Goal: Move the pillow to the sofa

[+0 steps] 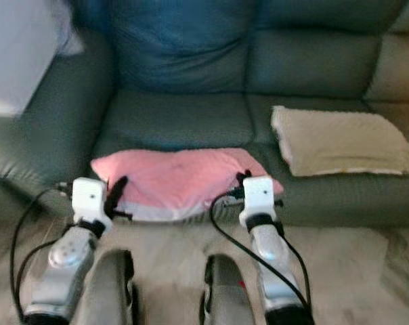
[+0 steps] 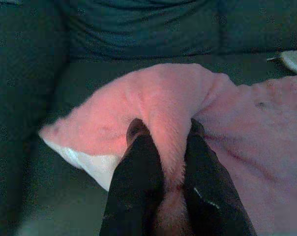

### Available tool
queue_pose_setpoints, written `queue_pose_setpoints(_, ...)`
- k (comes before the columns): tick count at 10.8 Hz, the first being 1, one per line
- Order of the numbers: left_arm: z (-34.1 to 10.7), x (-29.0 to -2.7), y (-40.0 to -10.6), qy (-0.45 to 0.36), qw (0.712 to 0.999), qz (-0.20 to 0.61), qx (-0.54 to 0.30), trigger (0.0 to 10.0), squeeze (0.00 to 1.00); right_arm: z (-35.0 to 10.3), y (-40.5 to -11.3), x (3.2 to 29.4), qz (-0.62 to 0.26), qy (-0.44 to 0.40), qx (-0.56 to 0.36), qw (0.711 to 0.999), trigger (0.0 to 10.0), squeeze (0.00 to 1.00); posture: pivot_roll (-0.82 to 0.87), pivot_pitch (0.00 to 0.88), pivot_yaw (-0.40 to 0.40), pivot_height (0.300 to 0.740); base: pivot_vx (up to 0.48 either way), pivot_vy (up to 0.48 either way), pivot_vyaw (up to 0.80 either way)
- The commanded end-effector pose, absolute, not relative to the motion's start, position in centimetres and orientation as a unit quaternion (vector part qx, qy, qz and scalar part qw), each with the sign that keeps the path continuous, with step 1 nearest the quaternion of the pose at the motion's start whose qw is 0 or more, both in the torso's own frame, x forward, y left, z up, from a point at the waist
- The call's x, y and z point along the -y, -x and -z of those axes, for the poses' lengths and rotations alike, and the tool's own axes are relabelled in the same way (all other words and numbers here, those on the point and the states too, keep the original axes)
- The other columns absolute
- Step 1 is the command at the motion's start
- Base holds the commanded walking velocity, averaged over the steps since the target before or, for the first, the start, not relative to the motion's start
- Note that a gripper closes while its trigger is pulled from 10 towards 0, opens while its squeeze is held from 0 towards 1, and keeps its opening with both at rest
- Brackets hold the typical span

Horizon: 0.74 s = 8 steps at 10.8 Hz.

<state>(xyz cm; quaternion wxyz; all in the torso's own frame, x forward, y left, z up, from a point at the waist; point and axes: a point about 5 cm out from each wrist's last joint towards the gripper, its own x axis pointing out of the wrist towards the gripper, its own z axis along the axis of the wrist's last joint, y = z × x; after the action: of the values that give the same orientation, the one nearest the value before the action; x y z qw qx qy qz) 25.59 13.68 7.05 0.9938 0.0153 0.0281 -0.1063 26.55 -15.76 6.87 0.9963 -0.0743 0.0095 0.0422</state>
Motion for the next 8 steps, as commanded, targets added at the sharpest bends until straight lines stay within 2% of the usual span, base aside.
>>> queue_pose_setpoints(1, -7.14, -13.41, -25.45, -0.019, 0.992, 0.118, -0.027, 10.0, 0.0, -6.85, -26.53, 15.91, -0.037, 0.072, -0.007, 0.997, 10.0, 0.0, -0.02, 0.162, -0.083, 0.632, 0.319, 0.0, 0.0)
queue_pose_setpoints(5, -7.04, -13.35, -25.37, -0.019, 0.992, 0.119, -0.029, 10.0, 0.0, -7.02, -26.78, 15.83, -0.04, 0.074, -0.003, 0.996, 10.0, 0.0, -0.02, 0.162, -0.082, 0.632, 0.311, 0.0, 0.0)
queue_pose_setpoints(8, -7.0, -13.61, -25.51, -0.025, 0.994, 0.108, -0.026, 10.0, 0.0, -7.41, -27.03, 15.56, -0.047, 0.072, 0.001, 0.996, 10.0, 0.0, -0.02, 0.186, -0.09, 0.632, 0.0, 0.0, 0.0)
